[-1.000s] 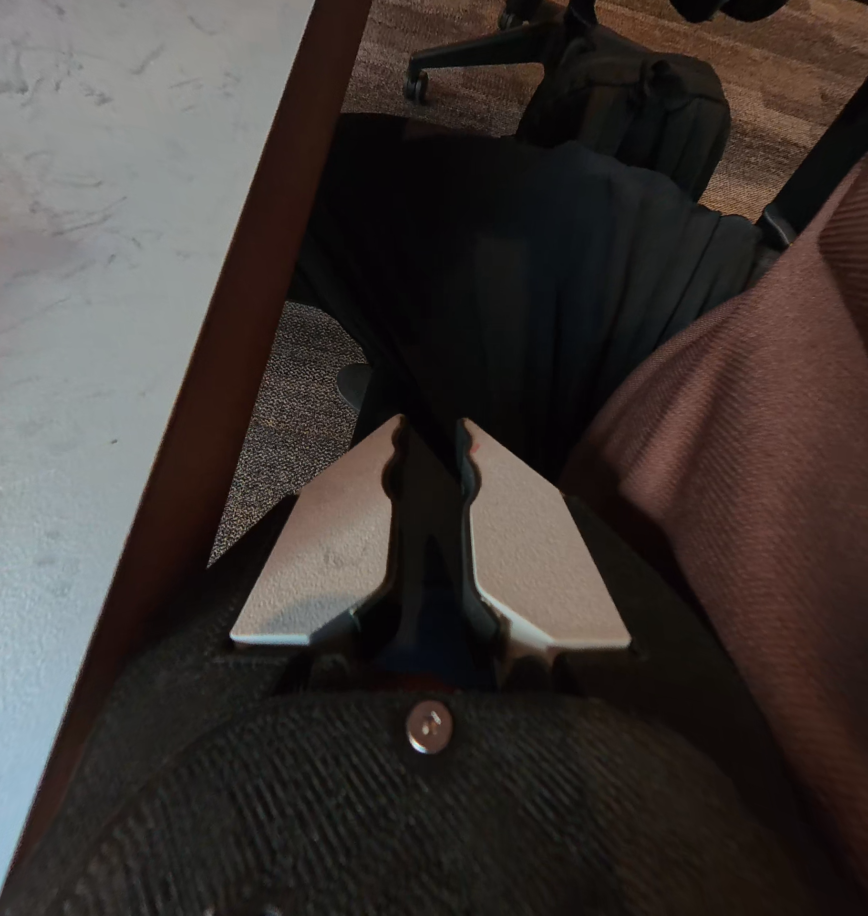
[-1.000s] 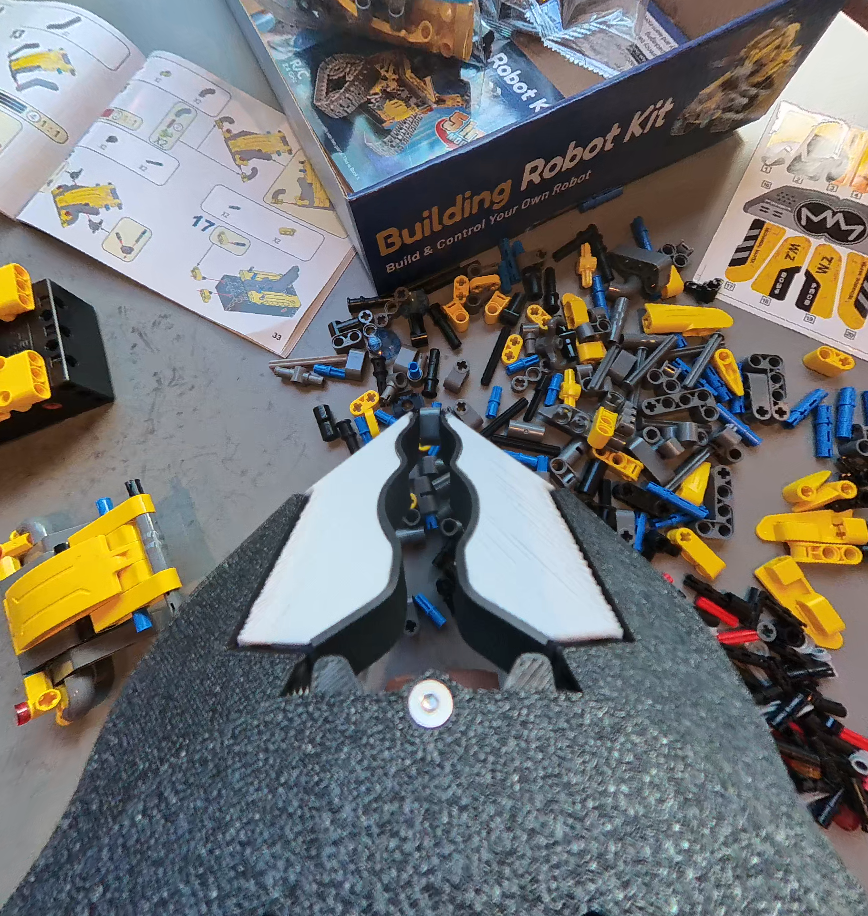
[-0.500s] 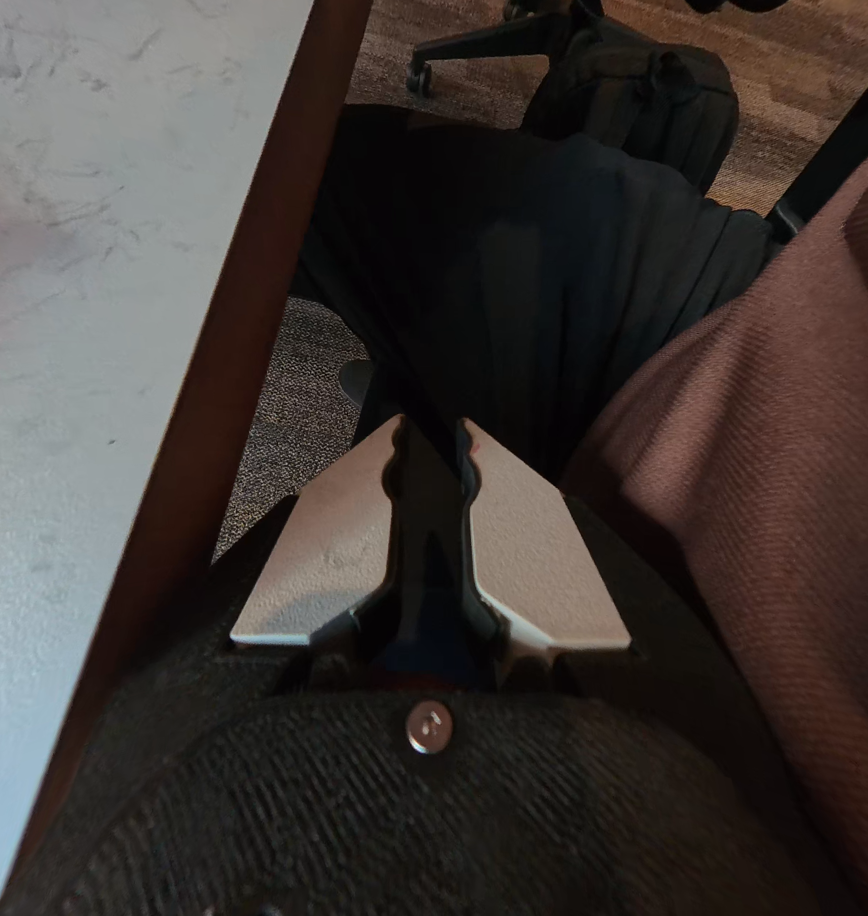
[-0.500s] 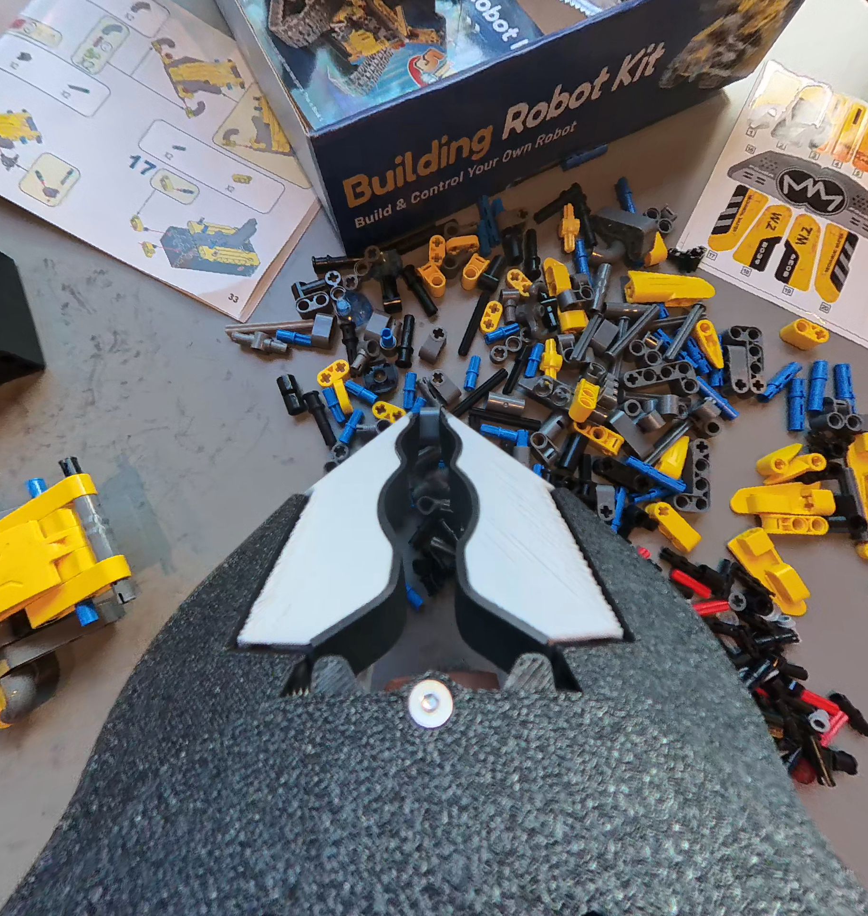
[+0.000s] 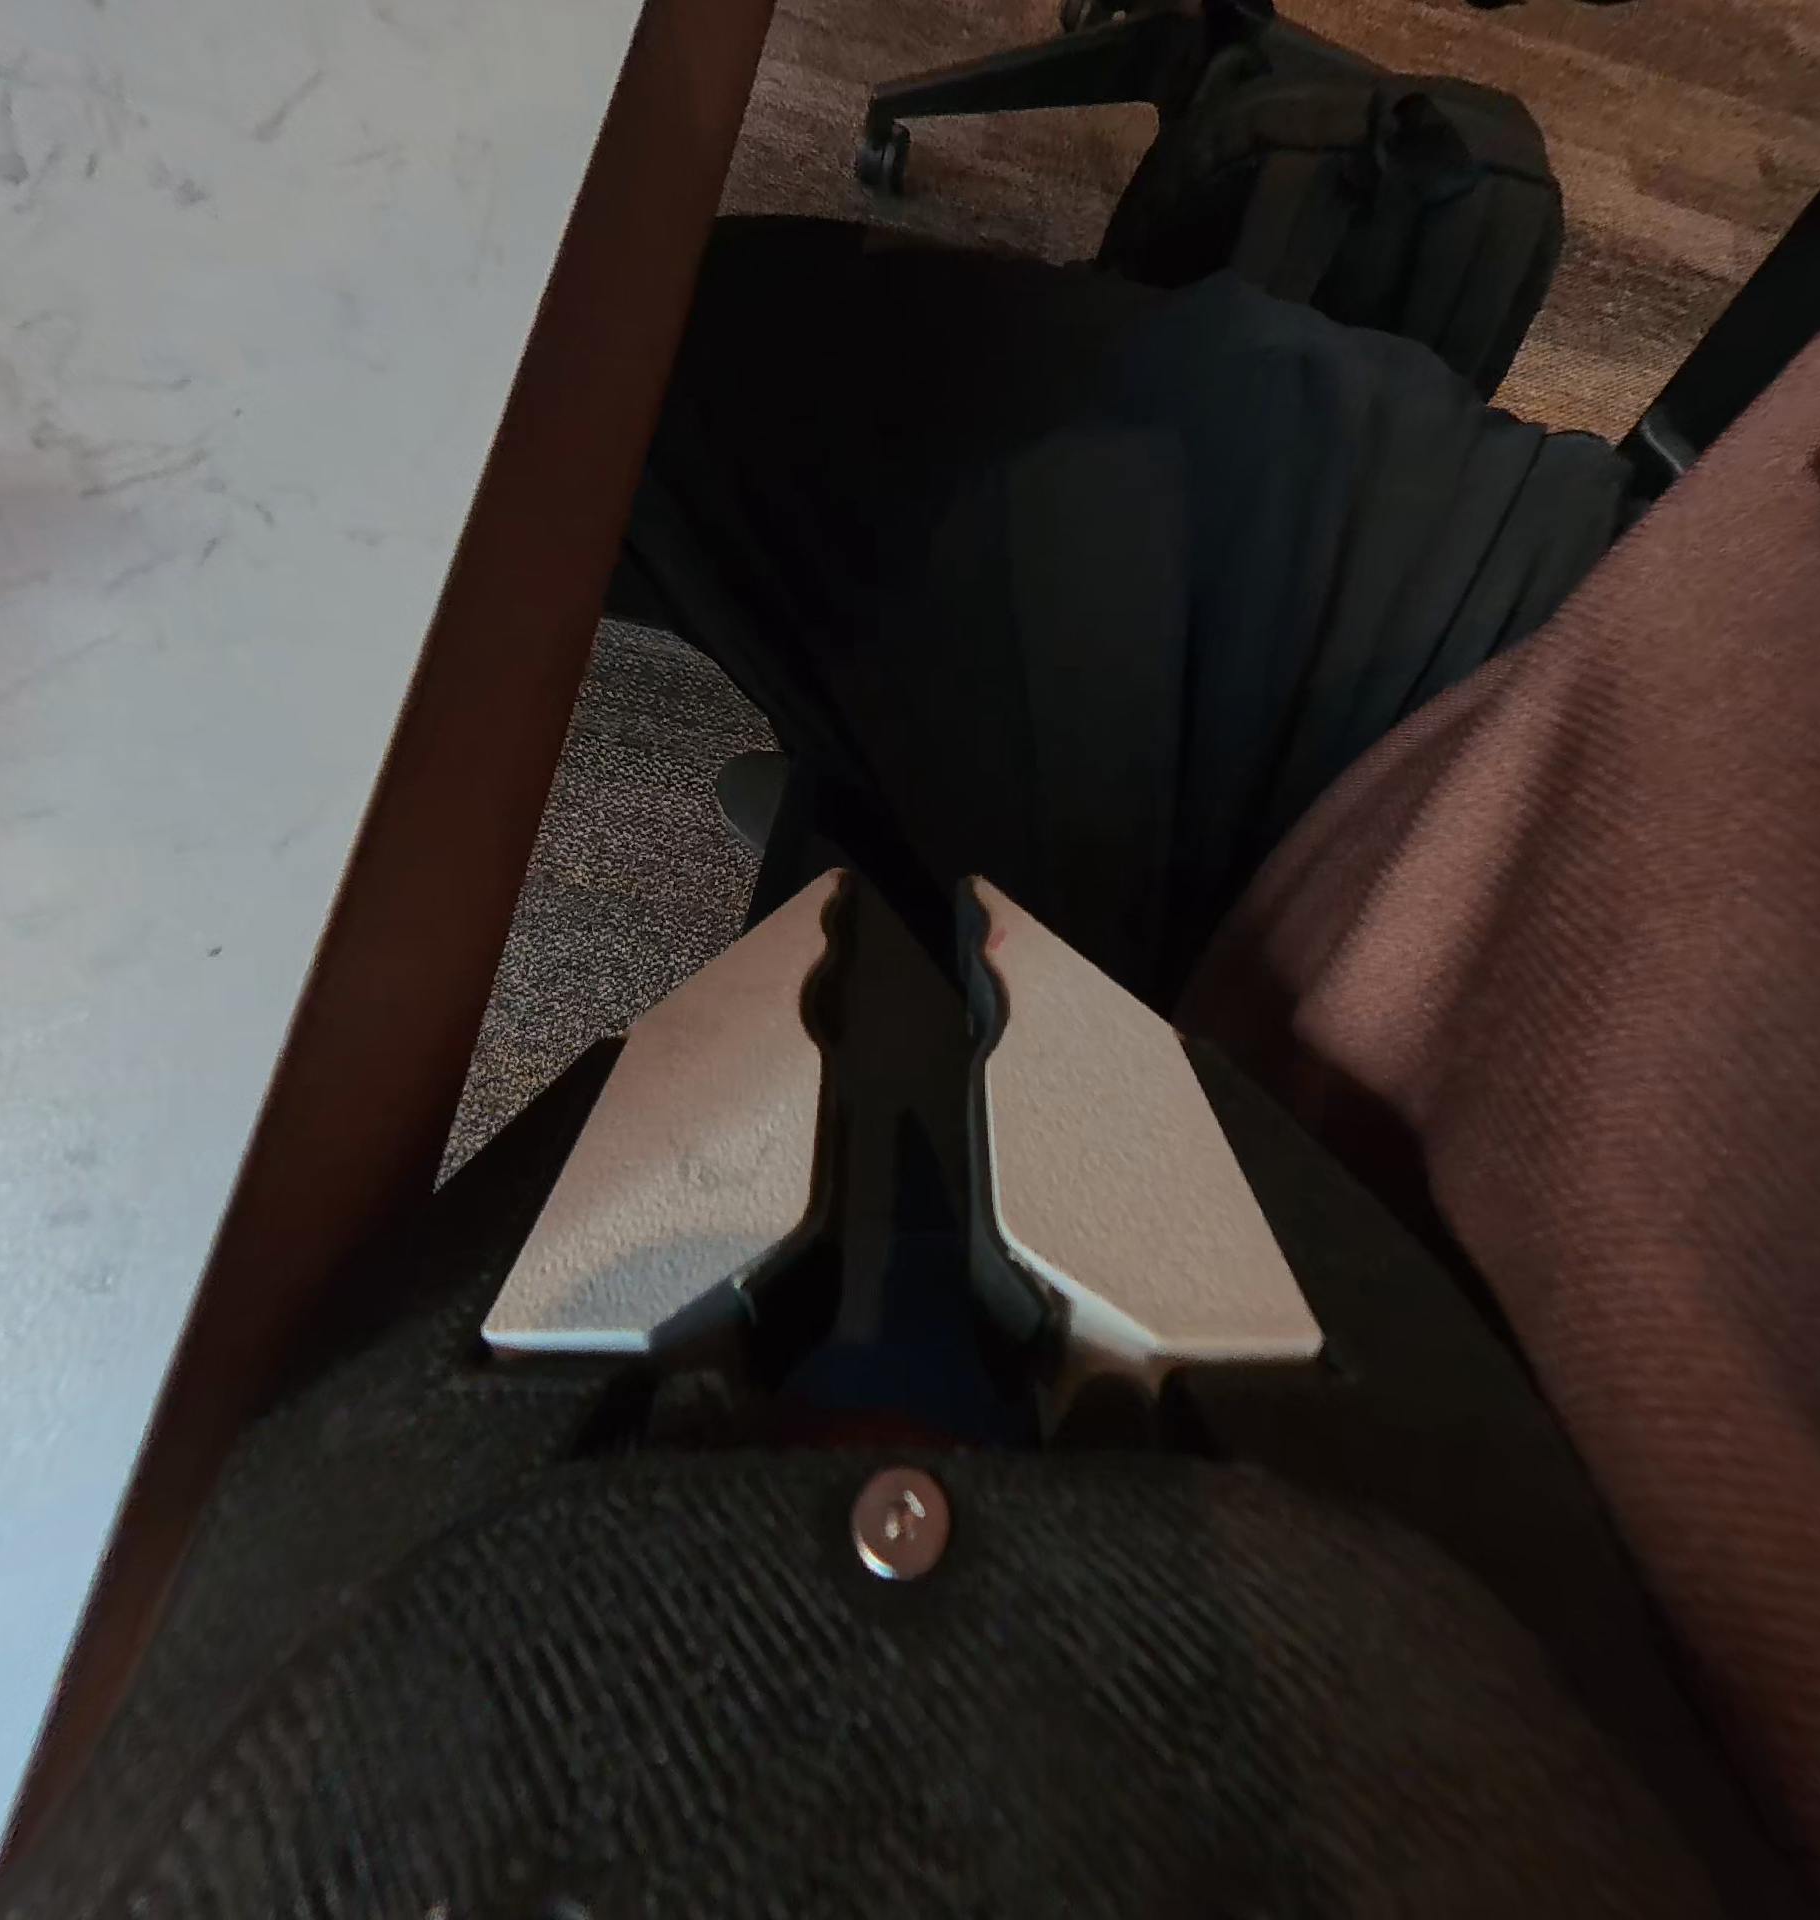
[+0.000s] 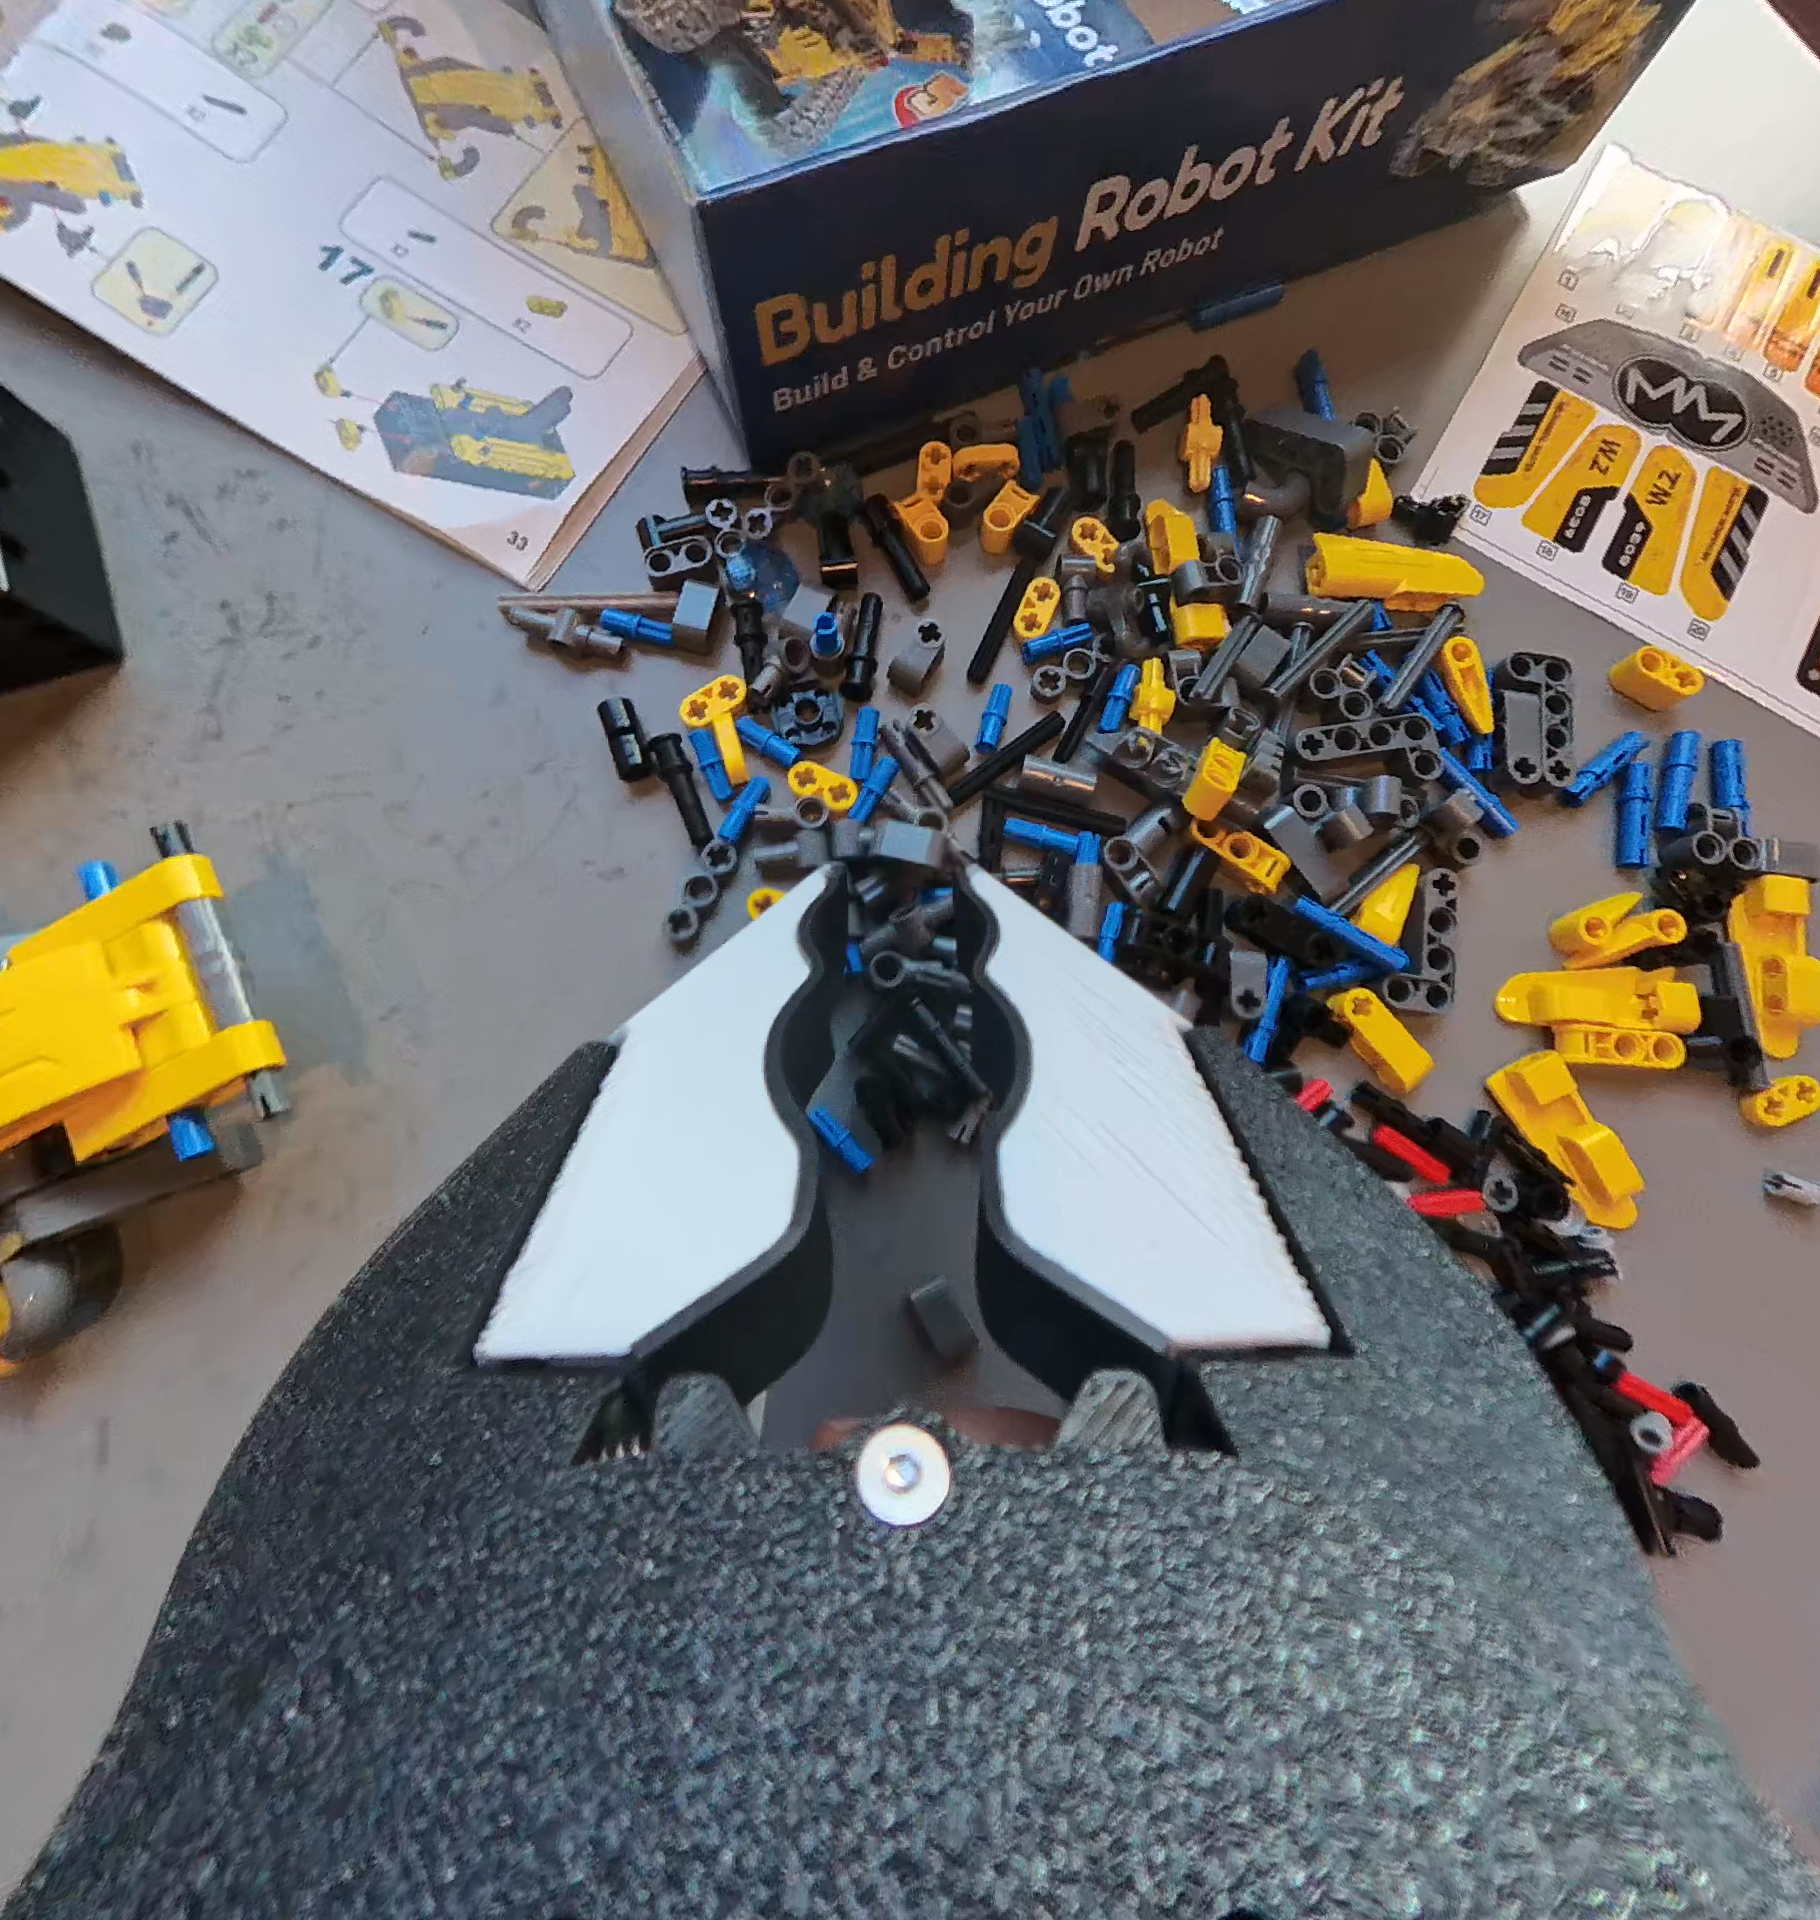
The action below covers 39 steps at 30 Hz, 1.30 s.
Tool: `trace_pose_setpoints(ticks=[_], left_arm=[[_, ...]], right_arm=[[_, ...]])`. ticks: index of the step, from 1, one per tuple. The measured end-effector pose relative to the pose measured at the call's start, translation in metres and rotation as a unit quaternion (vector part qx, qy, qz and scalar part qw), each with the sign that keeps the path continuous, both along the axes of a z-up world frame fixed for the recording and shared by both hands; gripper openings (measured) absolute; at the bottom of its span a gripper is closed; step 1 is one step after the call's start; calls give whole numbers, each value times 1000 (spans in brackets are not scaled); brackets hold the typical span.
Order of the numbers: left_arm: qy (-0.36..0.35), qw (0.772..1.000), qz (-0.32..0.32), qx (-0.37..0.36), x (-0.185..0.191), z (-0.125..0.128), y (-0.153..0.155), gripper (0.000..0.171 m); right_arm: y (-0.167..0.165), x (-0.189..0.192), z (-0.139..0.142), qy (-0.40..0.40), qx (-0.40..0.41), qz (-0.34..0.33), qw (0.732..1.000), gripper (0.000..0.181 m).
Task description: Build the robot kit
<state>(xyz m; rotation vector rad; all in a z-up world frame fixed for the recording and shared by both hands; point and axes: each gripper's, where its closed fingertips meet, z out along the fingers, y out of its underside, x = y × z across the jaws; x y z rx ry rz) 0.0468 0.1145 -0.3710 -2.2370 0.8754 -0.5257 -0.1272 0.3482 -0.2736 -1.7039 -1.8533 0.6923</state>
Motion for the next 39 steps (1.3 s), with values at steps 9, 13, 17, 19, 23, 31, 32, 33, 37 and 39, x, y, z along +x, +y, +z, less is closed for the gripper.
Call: trace_pose_setpoints(ticks=[9,13,17,19,23,31,32,33,37,39], left_arm=[[1,1000,-2,-5,1,-2,0,17],[0,1000,-2,-6,1,-3,0,17],[2,1000,0,-7,-1,-4,0,17],[2,1000,1,-6,-1,-3,1,17],[-1,1000,2,-6,-2,-2,1,17],[1,1000,1,-5,-2,-3,0,17],[1,1000,2,-6,-2,-3,0,17],[0,1000,3,-6,-3,-3,1,17],[2,1000,0,-5,-1,-3,0,17],[3,1000,-3,-5,0,-3,-1,17]], right_arm=[[17,20,27,20,14,-31,999,15],[14,17,16,3,15,-16,1000,15],[13,12,11,-3,21,-9,1000,15],[12,11,13,3,15,-13,1000,15],[11,10,11,7,3,-20,1000,15],[12,-8,13,30,-32,-47,998,16],[10,-9,14,32,-35,-47,998,16],[9,-10,14,33,-36,-49,998,16],[9,-8,15,34,-35,-55,997,16],[12,-7,17,38,-35,-61,997,16]])
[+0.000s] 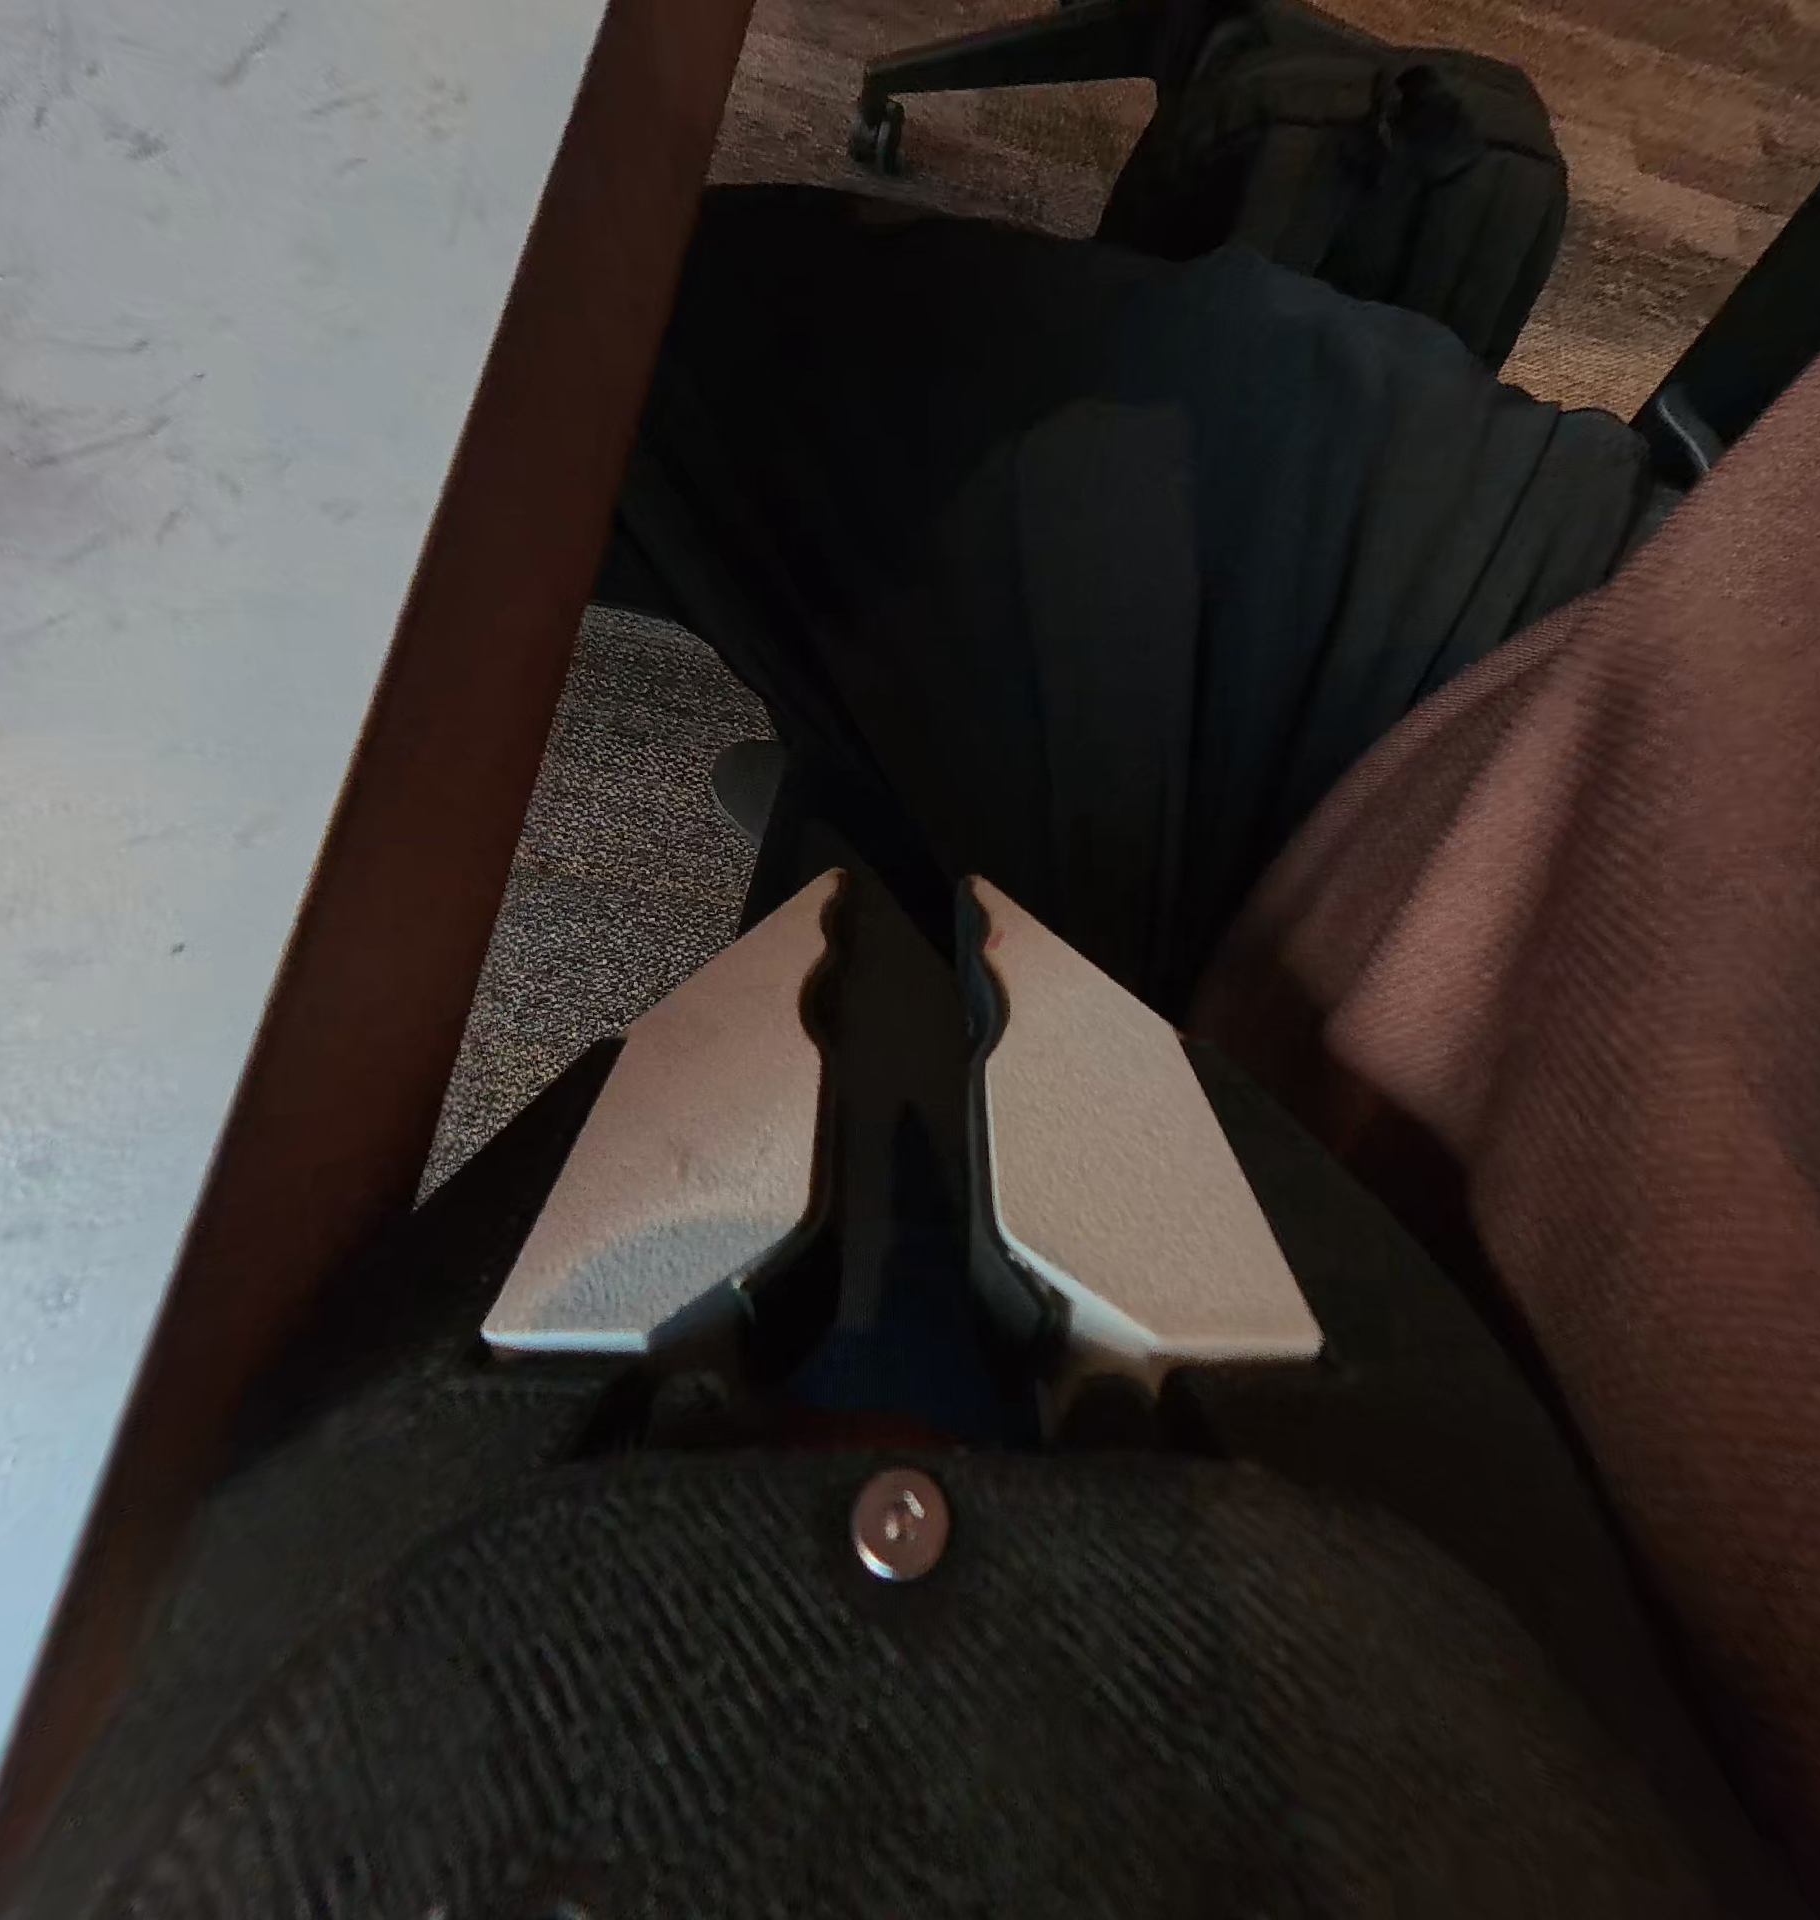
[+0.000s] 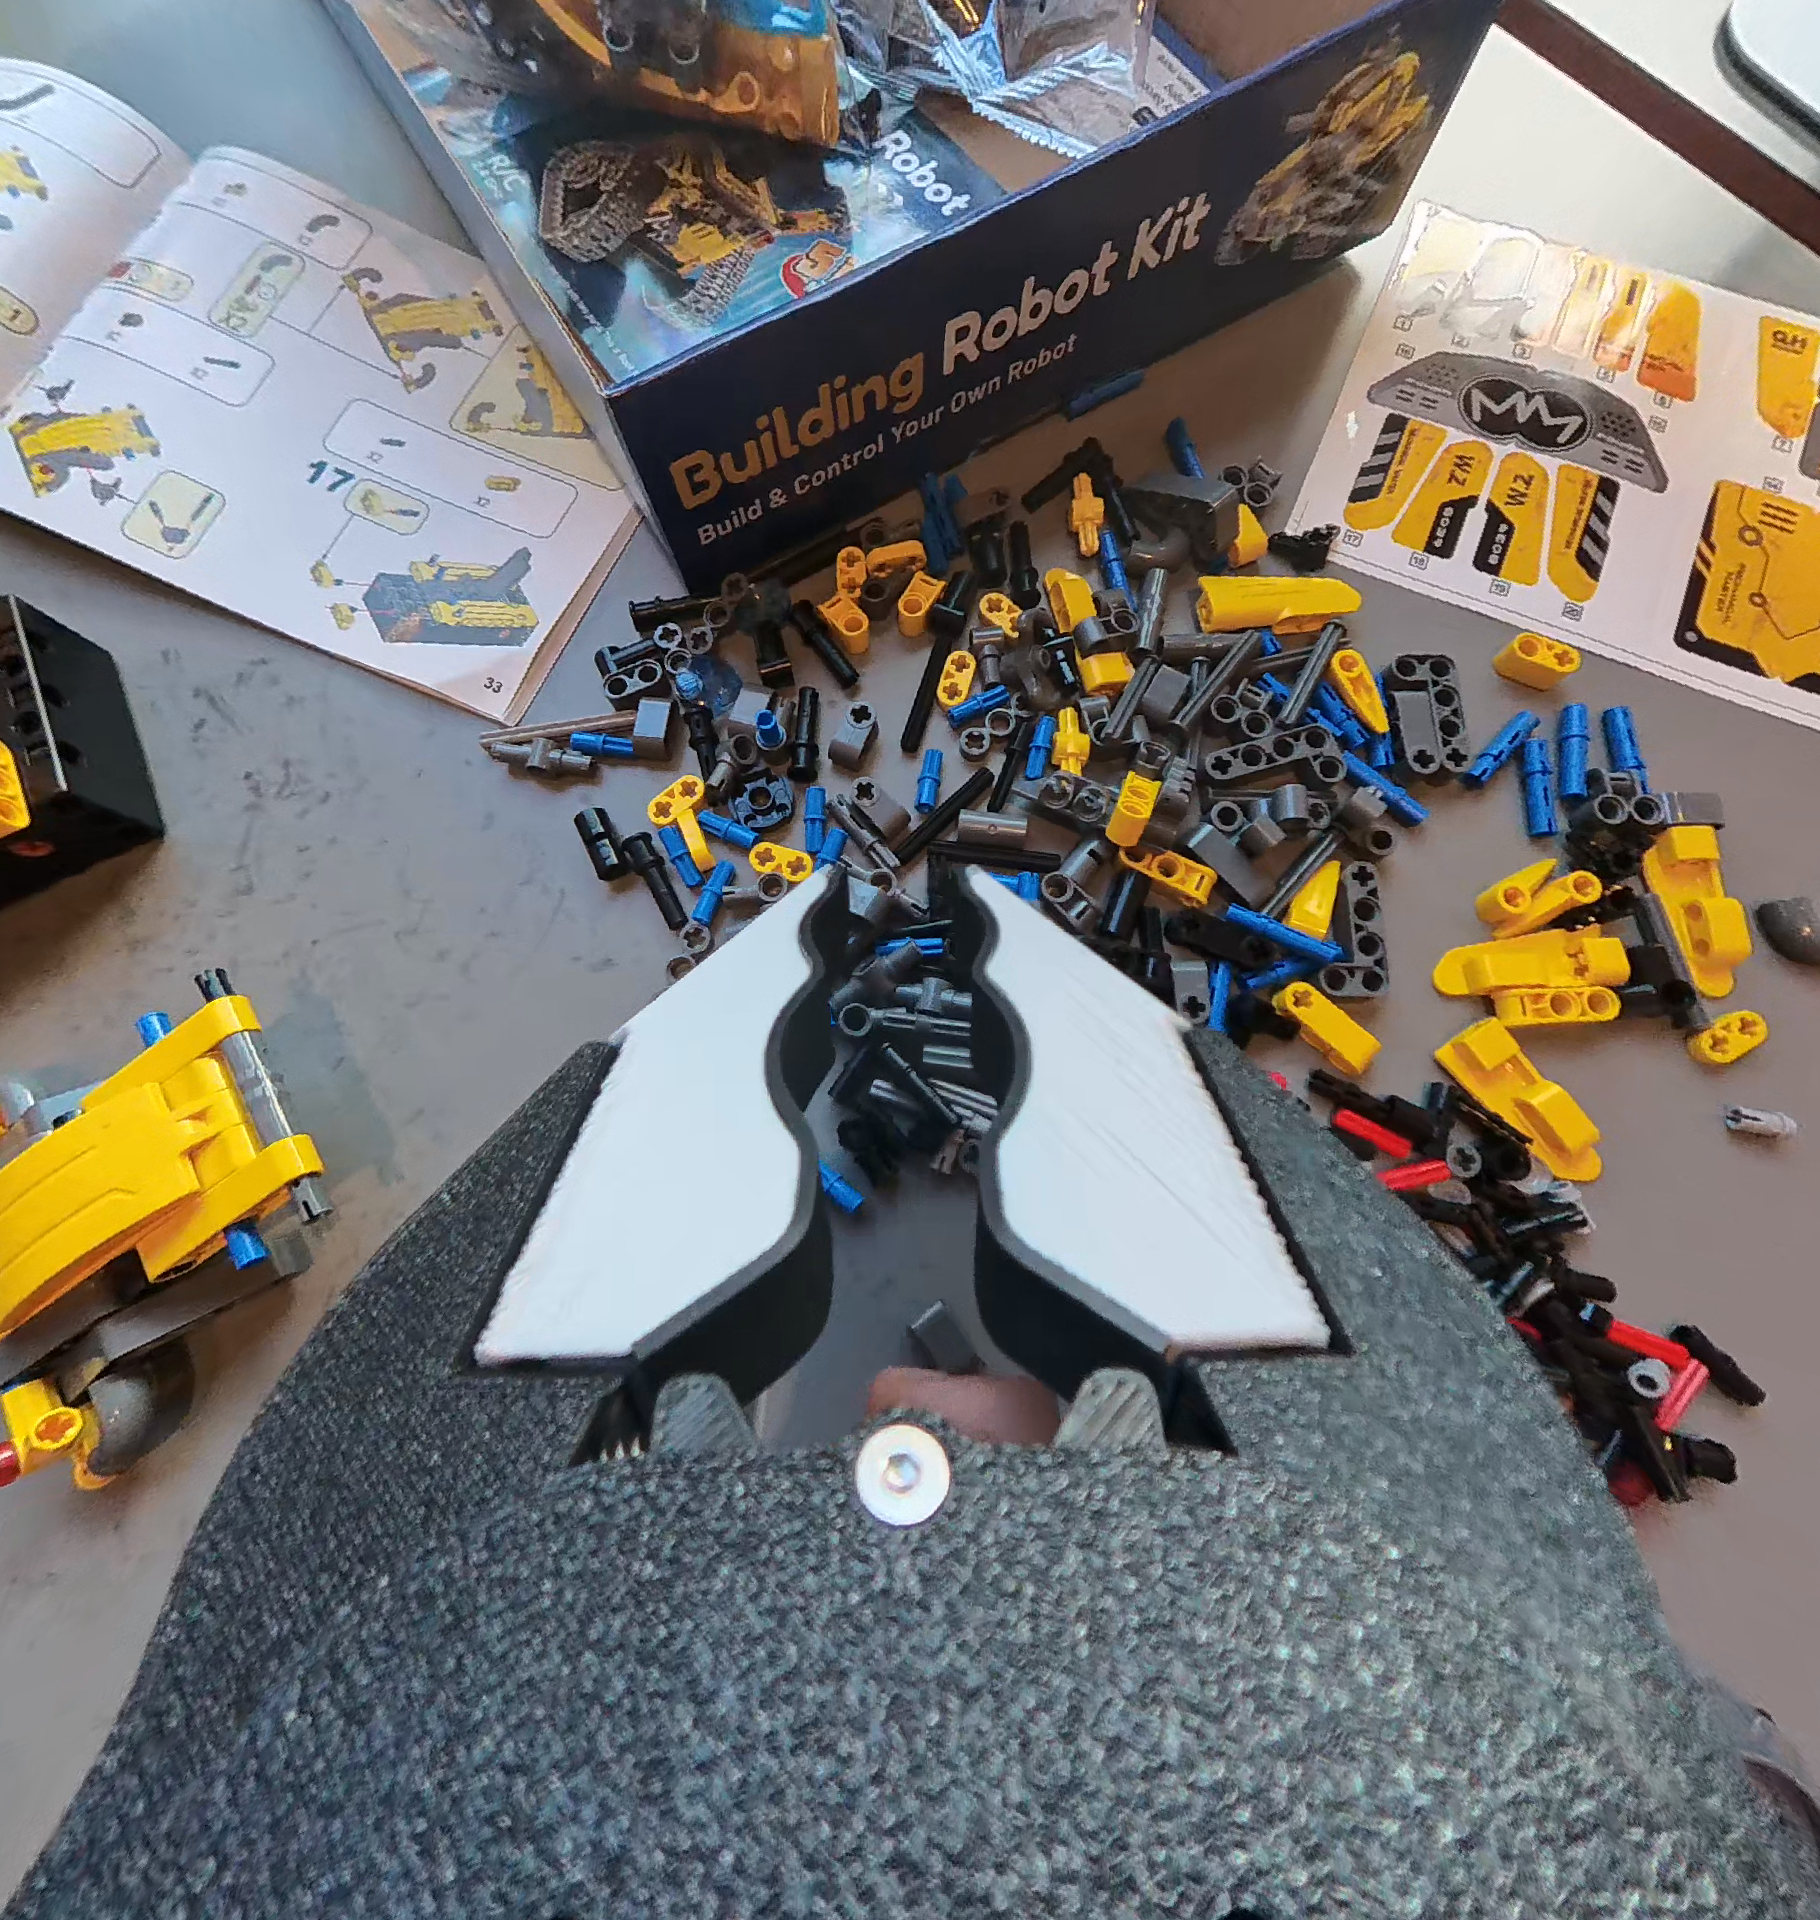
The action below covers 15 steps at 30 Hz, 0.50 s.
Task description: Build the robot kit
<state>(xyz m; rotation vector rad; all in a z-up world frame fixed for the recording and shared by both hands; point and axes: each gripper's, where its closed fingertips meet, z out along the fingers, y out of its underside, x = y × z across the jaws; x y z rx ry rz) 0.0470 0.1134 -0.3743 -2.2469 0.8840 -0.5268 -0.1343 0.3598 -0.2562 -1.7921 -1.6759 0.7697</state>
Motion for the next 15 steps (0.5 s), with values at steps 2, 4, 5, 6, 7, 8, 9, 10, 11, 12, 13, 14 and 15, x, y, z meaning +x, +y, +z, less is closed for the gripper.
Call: trace_pose_setpoints(ticks=[2,4,5,6,7,8,9,10,11,12,13,14,15], left_arm=[[-1,1000,-1,-1,1,0,0,17],[0,1000,-1,-3,1,-1,0,17],[1,1000,0,-4,1,-2,1,17],[1,1000,0,-4,0,-2,1,17],[1,1000,1,-3,0,-2,1,17],[1,1000,1,-2,0,-1,1,17],[1,1000,2,-2,0,-1,1,17],[2,1000,2,-2,-1,-2,1,17],[4,1000,2,-2,-1,-2,1,17],[6,1000,2,-2,-1,-3,1,17],[6,1000,2,-2,-1,-3,1,17],[5,1000,2,0,-1,-2,1,17],[5,1000,2,1,-1,-2,2,17]], right_arm=[[3,0,3,5,-4,-9,1000,19],[4,-1,7,12,-6,-12,1000,20],[5,-1,9,15,-4,-14,1000,21],[7,-1,11,16,-1,-17,1000,21],[8,0,12,17,1,-21,1000,22],[10,0,12,18,3,-27,999,22],[12,0,12,17,4,-34,999,21],[14,1,11,14,4,-39,999,19],[14,2,9,10,4,-40,999,18],[13,2,7,4,4,-39,999,19],[12,2,5,-1,5,-39,999,20],[14,2,3,-3,9,-43,999,21],[16,1,1,-5,11,-48,999,24]])
